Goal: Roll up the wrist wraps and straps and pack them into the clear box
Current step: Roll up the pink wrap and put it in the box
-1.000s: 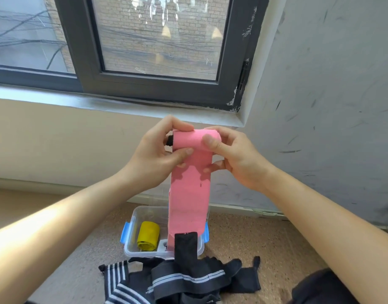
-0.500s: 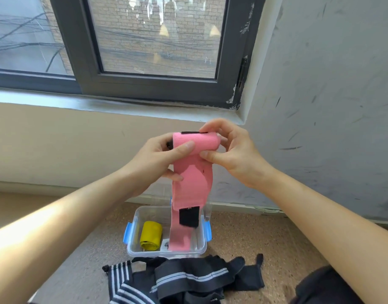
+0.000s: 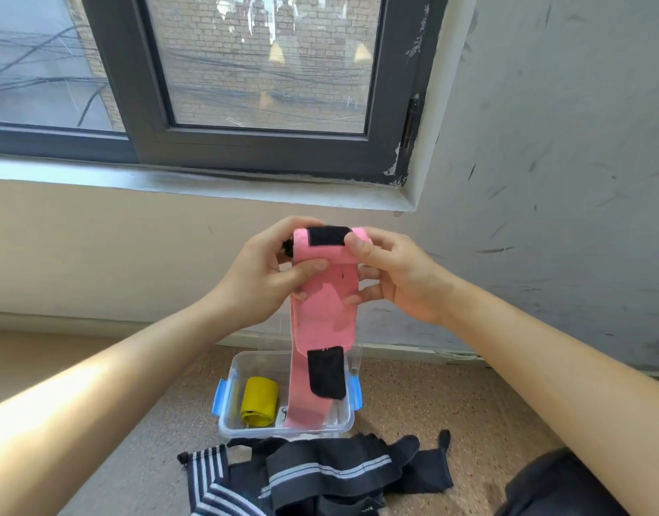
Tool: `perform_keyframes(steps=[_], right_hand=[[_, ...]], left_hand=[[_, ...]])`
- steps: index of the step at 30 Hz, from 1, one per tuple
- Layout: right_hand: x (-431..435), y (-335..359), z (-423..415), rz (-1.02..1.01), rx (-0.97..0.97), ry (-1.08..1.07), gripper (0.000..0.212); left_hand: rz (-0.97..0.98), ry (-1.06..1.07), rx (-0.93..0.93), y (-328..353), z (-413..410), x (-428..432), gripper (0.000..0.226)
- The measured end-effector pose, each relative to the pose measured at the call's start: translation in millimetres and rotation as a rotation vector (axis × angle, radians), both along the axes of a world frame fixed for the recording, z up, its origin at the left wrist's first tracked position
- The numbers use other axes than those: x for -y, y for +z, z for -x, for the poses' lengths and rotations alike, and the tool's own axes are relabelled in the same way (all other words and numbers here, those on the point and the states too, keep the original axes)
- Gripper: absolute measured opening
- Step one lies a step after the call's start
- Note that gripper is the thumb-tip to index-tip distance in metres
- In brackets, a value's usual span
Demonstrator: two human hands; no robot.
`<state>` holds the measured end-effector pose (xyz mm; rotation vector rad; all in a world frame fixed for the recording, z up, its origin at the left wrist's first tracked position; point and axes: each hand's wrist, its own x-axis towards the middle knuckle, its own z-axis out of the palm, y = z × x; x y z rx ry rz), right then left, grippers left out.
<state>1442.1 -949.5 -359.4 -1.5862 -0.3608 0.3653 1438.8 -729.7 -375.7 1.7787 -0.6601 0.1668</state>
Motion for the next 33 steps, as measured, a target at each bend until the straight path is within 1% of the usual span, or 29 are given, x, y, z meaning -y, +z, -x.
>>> perform_keyframes(steps=[2,4,6,8,10,12,14,16,18,20,22,24,26,28,31,33], right_hand=[[0,0,-1,-0.017,0.025,-0.013,0.050],[0,0,-3,-0.046,0.054,-0.035,0.048],[0,1,-3,-0.066,0.080,-0.062,0.045],[0,0,-3,-0.050,0.127,-0.090,0.039],[-2,-3,-2,-0.020,0.193,-0.118,0.037],[-4,-7,-2,-0.029,0.235,-0.126,0.041],[-6,-9,-2,-0.050,0.258,-0.134,0.046],[-7,-10,-2,-0.043,0.293,-0.140,0.048],[-7,-7,-2,-0.026,0.297,-0.129,0.050],[-4,-4,-2,-0.004,0.237,-0.104,0.048],[-1,-2,-3,0.013,0.127,-0.036,0.044],[-1,-2,-3,0.043,0.038,0.021,0.046],[-3,-3,-2,0.041,-0.012,0.018,0.052],[-4,-5,-2,0.008,-0.006,-0.005,0.050],[-4,-4,-2,-0.019,0.066,-0.047,0.046],[-4,-2,-2,-0.021,0.098,-0.082,0.048]], left_hand=[[-0.007,0.003,0.006,0,-1,0,0.038],[-0.010,0.023,-0.057,3,-1,0,0.045],[0.022,0.032,-0.247,7,1,1,0.047],[0.076,-0.011,-0.465,10,3,0,0.046],[0.083,-0.020,-0.549,12,4,0,0.050],[0.031,0.027,-0.526,14,5,2,0.052],[-0.004,0.074,-0.477,15,5,3,0.045],[0.008,0.087,-0.445,15,5,3,0.035],[0.020,0.092,-0.417,15,5,2,0.032],[0.026,0.094,-0.361,14,4,1,0.032],[0.046,0.080,-0.287,13,3,0,0.038],[0.058,0.050,-0.199,12,3,-1,0.044],[0.026,0.035,-0.093,10,2,-2,0.047],[-0.033,0.042,-0.024,6,2,-3,0.051],[-0.060,0.050,-0.053,5,1,-2,0.059],[-0.072,0.072,-0.170,6,2,-1,0.065]])
